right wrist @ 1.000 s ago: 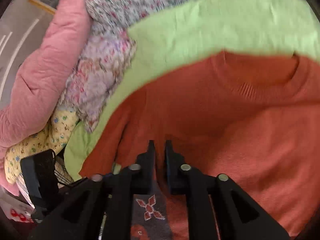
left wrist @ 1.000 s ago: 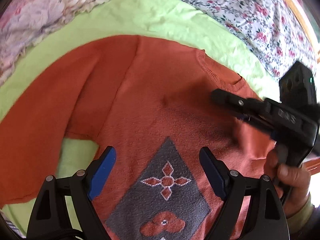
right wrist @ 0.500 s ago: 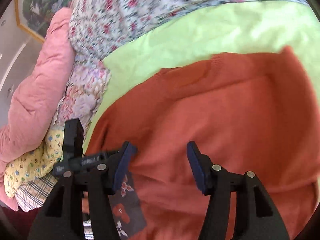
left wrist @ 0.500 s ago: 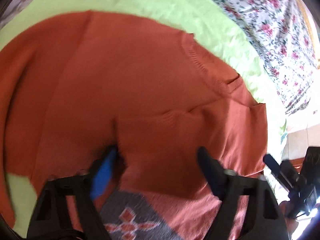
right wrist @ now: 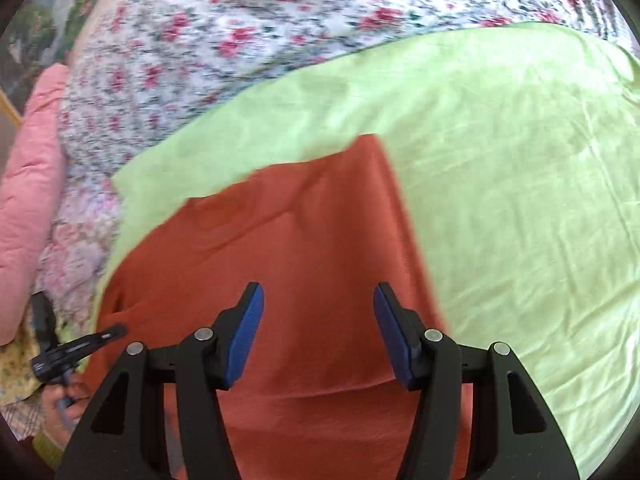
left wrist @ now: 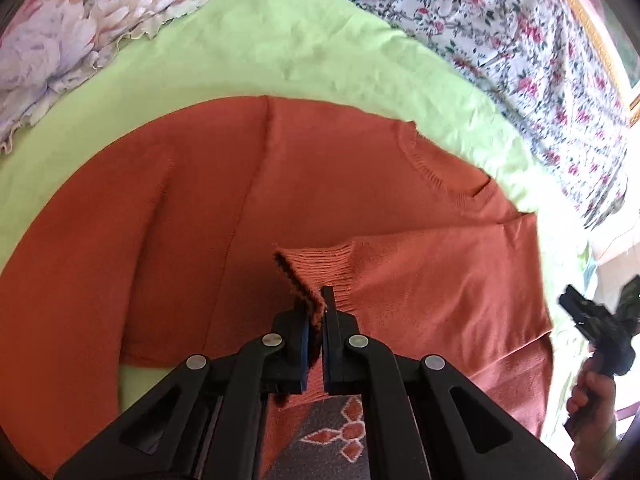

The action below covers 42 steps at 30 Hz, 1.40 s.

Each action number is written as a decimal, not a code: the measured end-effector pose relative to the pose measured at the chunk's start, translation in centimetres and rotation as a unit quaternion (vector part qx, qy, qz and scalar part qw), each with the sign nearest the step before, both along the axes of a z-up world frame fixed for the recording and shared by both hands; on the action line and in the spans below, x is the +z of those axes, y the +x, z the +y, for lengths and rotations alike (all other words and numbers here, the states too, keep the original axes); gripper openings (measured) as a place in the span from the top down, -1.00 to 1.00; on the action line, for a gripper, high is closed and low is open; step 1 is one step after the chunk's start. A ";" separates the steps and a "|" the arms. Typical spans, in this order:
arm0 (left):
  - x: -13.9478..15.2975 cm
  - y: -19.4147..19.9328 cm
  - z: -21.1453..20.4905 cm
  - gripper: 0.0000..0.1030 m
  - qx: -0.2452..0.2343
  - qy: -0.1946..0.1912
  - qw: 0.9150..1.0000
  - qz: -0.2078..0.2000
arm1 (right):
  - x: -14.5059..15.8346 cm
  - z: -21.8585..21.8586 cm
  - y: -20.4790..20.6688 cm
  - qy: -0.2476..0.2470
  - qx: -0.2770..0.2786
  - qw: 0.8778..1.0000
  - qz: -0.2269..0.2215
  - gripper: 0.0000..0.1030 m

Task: Fold small clothes
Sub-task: 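Fold the held sleeve across the sweater body with the right gripper, release, then grasp the other sleeve cuff with the left gripper and fold it across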

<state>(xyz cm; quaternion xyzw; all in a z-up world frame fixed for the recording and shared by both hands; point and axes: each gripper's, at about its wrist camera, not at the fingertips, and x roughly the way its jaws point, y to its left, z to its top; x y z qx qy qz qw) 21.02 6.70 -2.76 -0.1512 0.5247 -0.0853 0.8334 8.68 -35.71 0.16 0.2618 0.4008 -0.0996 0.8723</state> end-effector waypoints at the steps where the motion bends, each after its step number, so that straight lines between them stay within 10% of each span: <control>1: 0.1 0.0 -0.2 0.96 -0.001 0.009 1.000 -0.003 | -0.3 -0.4 0.5 -0.002 0.000 1.000 0.007 -0.13; 10: 0.0 -0.3 -0.4 0.96 -0.014 0.020 1.000 0.005 | -3.6 -3.4 5.7 -0.058 0.004 0.994 0.088 -0.13; 13: 0.2 -0.1 -0.6 0.95 -0.013 0.026 1.000 0.000 | -4.6 -3.4 7.0 -0.081 0.025 0.989 0.121 0.77; 18: -1.8 0.6 -0.1 0.90 0.005 0.067 0.997 0.031 | -4.6 -2.8 8.0 -0.112 0.032 0.983 0.139 0.75; 23: -0.8 -1.4 1.9 0.80 0.023 0.028 0.999 0.028 | -2.3 -2.7 6.7 -0.070 0.005 0.993 0.098 0.28; 33: -0.5 -9.3 7.1 0.72 0.082 -0.029 0.995 0.046 | 0.5 5.6 2.5 -0.021 0.062 0.997 0.041 0.26; 42: -1.2 -18.9 16.3 0.06 0.221 -0.080 0.971 0.046 | -0.5 13.1 0.9 -0.015 0.122 0.991 0.057 -0.03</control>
